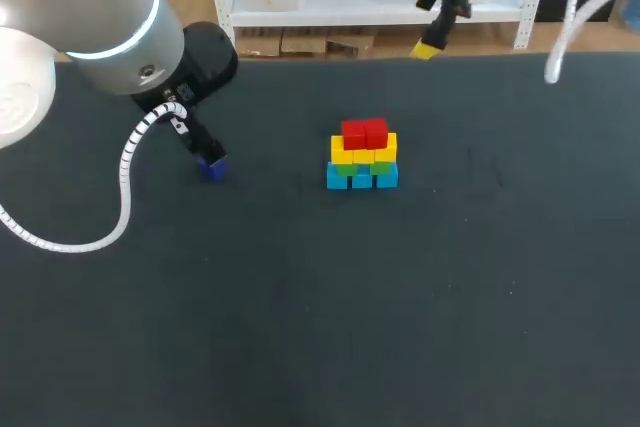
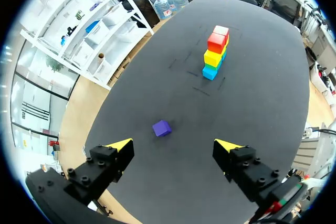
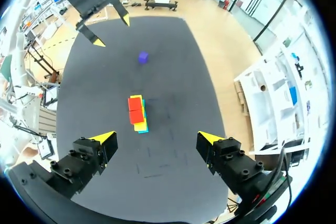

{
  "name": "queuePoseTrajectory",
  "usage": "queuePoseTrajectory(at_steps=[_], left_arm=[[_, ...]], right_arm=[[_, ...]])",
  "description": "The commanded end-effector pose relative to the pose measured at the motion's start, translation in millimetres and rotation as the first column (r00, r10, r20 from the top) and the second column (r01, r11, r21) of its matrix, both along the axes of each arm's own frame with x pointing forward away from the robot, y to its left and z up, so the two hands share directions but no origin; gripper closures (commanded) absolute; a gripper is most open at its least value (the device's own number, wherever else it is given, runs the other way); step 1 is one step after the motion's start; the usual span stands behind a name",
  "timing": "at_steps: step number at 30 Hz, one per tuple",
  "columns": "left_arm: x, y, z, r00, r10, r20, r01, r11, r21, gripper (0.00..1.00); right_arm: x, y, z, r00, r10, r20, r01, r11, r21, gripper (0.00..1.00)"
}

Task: Place the blue cubes, place green cubes on the blue cubes, place the yellow cubes on the green cubes, then place the red cubes on the yellow cubes, and place purple cube on the red cubes.

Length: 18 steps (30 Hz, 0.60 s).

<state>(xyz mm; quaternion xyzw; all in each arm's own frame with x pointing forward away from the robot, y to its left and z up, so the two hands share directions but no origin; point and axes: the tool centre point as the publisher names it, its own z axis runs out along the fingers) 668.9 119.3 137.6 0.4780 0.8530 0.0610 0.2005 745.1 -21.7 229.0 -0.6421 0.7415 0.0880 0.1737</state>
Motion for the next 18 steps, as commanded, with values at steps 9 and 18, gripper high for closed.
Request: queuePoseTrajectory(at_steps=[9, 18], left_arm=[[0.1, 2, 0.2, 1.000, -0.004, -0.001, 0.004, 1.000, -0.002, 0.00], [0.1, 2, 0.2, 1.000, -0.004, -0.001, 0.004, 1.000, -0.002, 0.00]], right_arm=[[-25.3, -30, 26, 0.940, -0.140, 0.310, 0.119, 0.989, 0.085, 0.00], [-29.9, -60, 37, 0.916, -0.211, 0.340, 0.181, 0.976, 0.117, 0.00]])
